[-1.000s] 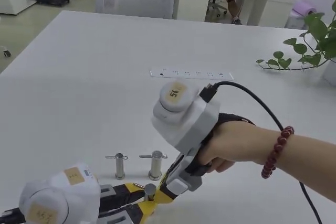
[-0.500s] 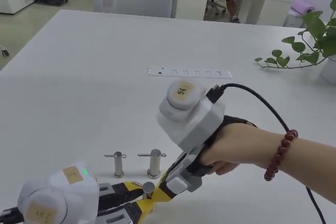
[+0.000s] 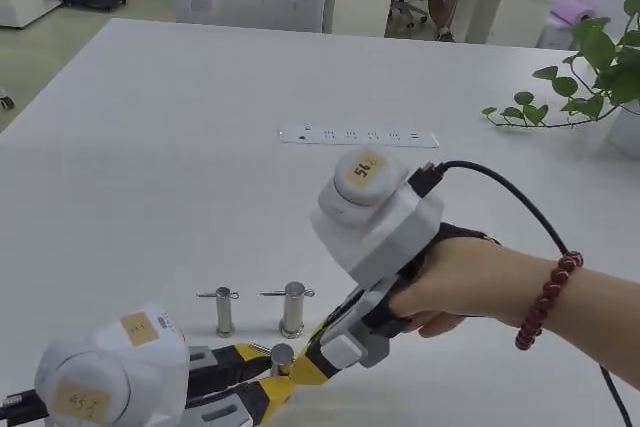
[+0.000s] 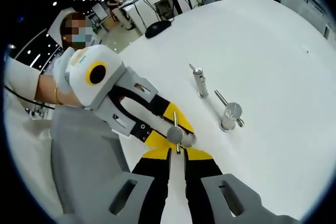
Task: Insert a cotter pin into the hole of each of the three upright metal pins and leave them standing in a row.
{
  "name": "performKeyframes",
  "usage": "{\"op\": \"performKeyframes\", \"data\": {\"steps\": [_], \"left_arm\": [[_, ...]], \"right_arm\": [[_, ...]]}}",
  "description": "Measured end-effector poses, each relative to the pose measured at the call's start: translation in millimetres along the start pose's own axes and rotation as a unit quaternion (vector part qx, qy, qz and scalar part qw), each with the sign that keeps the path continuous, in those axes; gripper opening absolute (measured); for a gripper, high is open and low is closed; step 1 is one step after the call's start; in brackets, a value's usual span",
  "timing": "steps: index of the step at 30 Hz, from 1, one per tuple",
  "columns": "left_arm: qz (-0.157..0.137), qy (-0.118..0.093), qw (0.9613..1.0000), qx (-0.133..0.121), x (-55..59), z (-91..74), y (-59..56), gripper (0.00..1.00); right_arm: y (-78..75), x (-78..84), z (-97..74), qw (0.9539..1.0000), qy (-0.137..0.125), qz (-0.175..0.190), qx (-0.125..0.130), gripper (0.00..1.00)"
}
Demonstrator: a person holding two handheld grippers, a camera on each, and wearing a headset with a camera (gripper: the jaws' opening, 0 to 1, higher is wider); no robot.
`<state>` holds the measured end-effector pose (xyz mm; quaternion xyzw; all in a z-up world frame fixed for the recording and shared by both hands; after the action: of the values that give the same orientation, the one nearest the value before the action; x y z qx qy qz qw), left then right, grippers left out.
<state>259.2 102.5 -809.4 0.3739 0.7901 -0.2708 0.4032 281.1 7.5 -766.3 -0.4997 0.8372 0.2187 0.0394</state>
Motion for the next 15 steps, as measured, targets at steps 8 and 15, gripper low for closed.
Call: {"op": "performKeyframes", "data": {"steps": [8, 15], "left_arm": [[-0.001, 0.000, 1.0000, 0.000, -0.2, 0.0, -0.3, 0.12], [-0.003, 0.000, 1.0000, 0.000, -0.4, -0.1, -0.4, 0.12]], "right_arm": [[0.4, 3.0, -2.6, 0.9999, 0.001, -0.011, 0.007, 0.09], [0.8, 2.9, -3.5, 0.9995, 0.002, -0.029, 0.015, 0.05]]}}
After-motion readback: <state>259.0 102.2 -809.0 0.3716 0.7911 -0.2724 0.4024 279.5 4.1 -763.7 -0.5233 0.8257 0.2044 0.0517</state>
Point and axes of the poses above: the centre of the closed fingertips' face, and the gripper's own axes: z roughly forward along the fingers, y roughly to its left, x roughly out of its underside, the point moved 7 cm from there along -z, roughly backward along the fingers, and after that the axes turned 9 degrees about y, right-handed, at the moved point
